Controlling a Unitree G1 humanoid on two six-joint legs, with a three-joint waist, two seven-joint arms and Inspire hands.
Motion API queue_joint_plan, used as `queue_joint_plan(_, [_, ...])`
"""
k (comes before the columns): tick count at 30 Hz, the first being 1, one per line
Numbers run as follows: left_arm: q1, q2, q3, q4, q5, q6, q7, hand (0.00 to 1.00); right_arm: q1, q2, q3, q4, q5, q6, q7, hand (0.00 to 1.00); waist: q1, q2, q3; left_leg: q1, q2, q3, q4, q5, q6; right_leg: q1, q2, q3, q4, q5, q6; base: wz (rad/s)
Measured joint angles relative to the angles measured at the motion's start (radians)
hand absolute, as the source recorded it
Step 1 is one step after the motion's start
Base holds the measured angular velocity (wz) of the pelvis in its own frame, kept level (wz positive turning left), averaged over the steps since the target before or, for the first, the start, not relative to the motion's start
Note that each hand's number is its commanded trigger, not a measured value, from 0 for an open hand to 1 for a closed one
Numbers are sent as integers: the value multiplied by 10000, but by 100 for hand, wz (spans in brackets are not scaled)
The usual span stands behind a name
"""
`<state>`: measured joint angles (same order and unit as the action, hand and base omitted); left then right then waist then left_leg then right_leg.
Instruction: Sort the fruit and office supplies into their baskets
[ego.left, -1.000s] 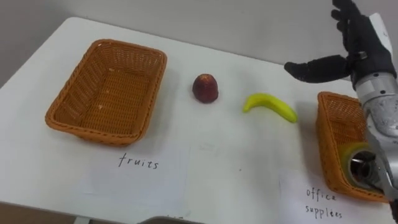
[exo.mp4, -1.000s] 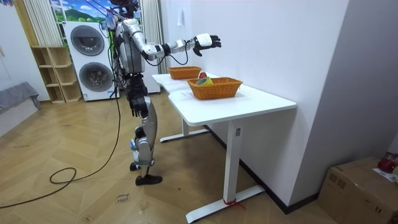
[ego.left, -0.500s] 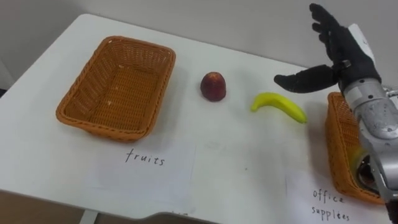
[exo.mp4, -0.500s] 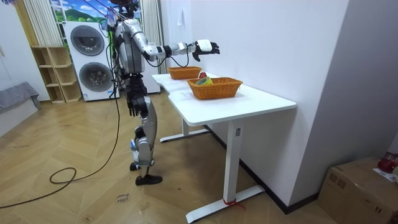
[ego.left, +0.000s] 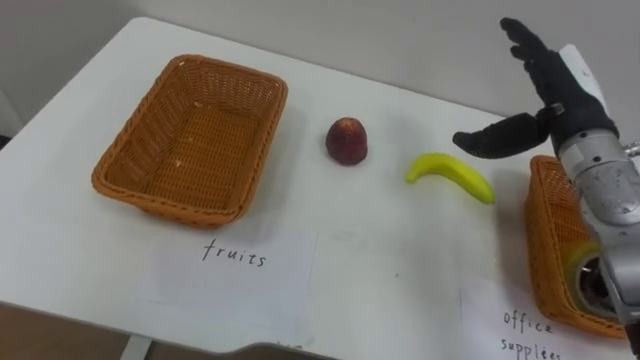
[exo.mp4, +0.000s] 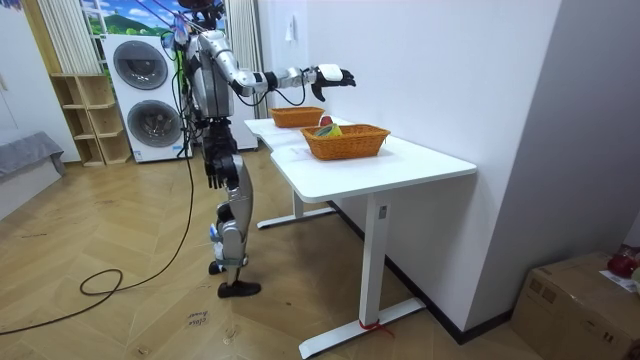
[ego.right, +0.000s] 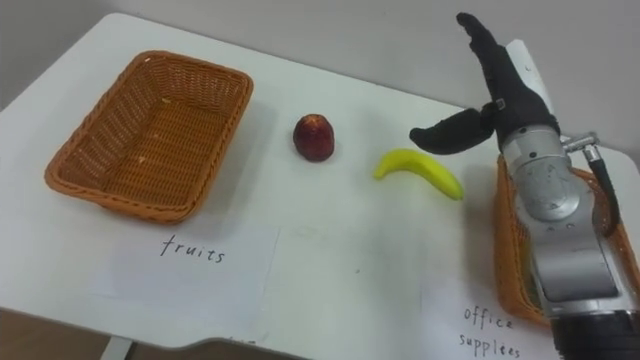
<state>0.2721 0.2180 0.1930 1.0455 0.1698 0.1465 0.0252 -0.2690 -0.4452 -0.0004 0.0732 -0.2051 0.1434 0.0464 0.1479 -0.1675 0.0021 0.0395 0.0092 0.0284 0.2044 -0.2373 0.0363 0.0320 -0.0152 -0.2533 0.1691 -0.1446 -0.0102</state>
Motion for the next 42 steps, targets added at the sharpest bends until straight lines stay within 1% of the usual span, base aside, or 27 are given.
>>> queue_joint_plan(3, [-105, 0, -7, 120, 4, 4, -6, 0, 0, 0, 150, 0, -368, 0, 12, 0, -9, -1, 0, -35, 1, -10, -1, 0, 0, -37, 1, -3, 1, 1, -2, 0])
queue_joint_plan(6, [-126, 3, -10, 143, -2, 7, -7, 0, 0, -3, 183, 1, -417, 1, 11, 0, -7, -20, -11, -114, -3, 23, 3, 1, 1, -122, -2, 13, 8, 2, -3, 0])
queue_joint_plan(11, [-158, 37, -240, 349, -34, -7, 121, 0, -65, -68, 640, 697, -848, -13, 11, 0, 13, -21, 18, -118, -8, -18, -8, 3, 3, -140, -6, 55, -2, 2, -2, 0])
queue_joint_plan(14, [-159, 46, -477, 340, -53, -24, 132, 0, -65, -70, 732, 834, -875, -13, 11, 0, 36, -7, 33, -116, -6, -25, -11, 3, 4, -150, -10, 64, -4, 1, -1, 0])
queue_joint_plan(21, [-202, 53, -615, 328, -31, -39, 131, 0, -73, -114, 984, 1128, -1192, -11, 10, 0, 63, 8, 43, -116, 4, -20, -7, 4, 2, -161, -6, 65, -5, 1, -2, 0])
queue_joint_plan(26, [-280, 57, -633, 326, -31, -41, 142, 0, -73, -114, 993, 1138, -1189, -11, 10, 0, 218, 1, 39, -110, 0, -16, -1, 4, 3, -138, -5, 78, 2, 1, -2, 0])
queue_joint_plan(28, [-280, 68, -775, 327, -25, -41, 148, 0, -73, -115, 1014, 1232, -1195, -20, 20, 0, 246, -3, 36, -107, -5, -16, 3, 4, 2, -133, -6, 76, 1, 1, -2, 0])
queue_joint_plan(31, [-271, 65, -791, 359, -19, -36, 141, 0, -73, -114, 1092, 1404, -1270, -19, 202, 0, 296, -12, 38, -103, -6, -16, 5, 5, 3, -130, -5, 85, 2, 1, -2, 0])
queue_joint_plan(33, [-271, 65, -789, 360, -19, -37, 141, 0, -73, -115, 1177, 1504, -1414, -18, 246, 0, 388, -22, 45, -104, -7, -12, 5, 6, 3, -133, -5, 78, 4, 1, -2, -2])
queue_joint_plan(37, [-329, 63, -787, 344, -20, -36, 134, 0, -73, -132, 1410, 1515, -1591, -16, 453, 0, 491, -30, 102, -117, 1, 0, 4, 5, 3, -149, 3, 77, 1, 2, -3, 0])
queue_joint_plan(42, [-407, 64, -789, 342, -34, -36, 129, 0, -73, -132, 1427, 1513, -1613, -16, 654, 0, 546, -43, 98, -127, -1, -44, -9, 5, 2, -145, 5, 68, 0, 2, -3, 1])
